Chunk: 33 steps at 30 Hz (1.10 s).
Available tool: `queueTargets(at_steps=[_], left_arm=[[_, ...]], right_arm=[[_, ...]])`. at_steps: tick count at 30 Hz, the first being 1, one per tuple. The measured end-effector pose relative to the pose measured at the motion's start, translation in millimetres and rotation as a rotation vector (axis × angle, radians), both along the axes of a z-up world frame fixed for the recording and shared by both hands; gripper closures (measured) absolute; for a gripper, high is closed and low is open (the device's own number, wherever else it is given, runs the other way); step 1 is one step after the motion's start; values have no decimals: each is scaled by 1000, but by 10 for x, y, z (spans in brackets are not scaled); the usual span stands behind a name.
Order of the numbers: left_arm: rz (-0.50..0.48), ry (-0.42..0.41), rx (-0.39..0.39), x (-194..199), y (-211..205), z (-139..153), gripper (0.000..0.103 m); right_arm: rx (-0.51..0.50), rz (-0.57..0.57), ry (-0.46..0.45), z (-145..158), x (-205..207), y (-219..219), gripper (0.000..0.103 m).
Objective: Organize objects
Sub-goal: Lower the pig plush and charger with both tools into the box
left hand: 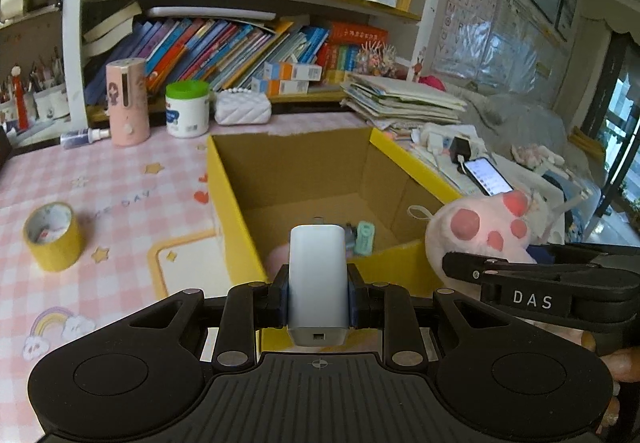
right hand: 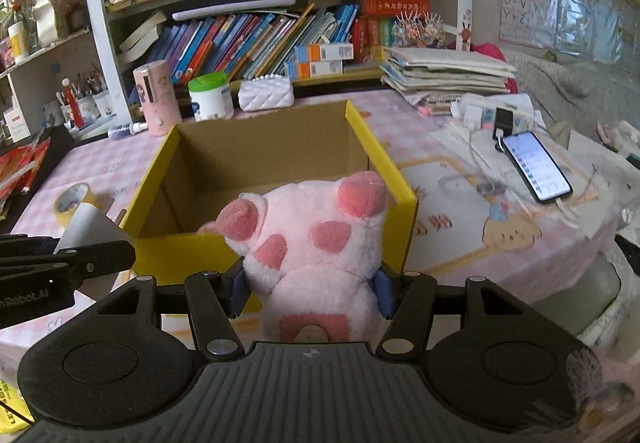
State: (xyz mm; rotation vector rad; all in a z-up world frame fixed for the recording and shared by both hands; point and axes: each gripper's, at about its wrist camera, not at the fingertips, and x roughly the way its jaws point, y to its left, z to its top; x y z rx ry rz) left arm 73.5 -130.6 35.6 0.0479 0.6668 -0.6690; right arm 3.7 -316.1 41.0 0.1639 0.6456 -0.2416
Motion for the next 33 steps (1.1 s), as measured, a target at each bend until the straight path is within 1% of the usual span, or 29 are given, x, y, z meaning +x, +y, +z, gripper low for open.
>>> queueTargets(at_steps=[6, 8, 10, 14, 17, 19, 23, 29, 33], left_arm=[[35, -2, 6, 192, -159, -2, 79], [44, -1, 14, 245, -209, -17, 79], [53, 1, 20, 303, -262, -39, 79], [60, -21, 27, 386, -378, -14, 79], [71, -12, 37, 481, -469, -44, 79], [76, -6, 46, 538, -528, -77, 79], [87, 18, 78, 642, -622, -179, 79], [103, 43, 126, 780, -723, -312, 79], [93, 5, 179, 805, -815, -354, 79]], right_arm=[[-11, 33, -11, 41, 264, -191, 47], [0, 44, -17, 67, 348, -265, 47], [0, 65, -33, 107, 417, -305, 47], [-6, 113, -83, 247, 529, -365, 47], [-30, 148, -114, 331, 650, -414, 47], [-43, 165, -116, 343, 768, -453, 47], [-73, 213, -57, 222, 1074, -530, 47], [-107, 308, 49, -62, 1460, -577, 47], [-135, 380, 108, -193, 1710, -568, 47]])
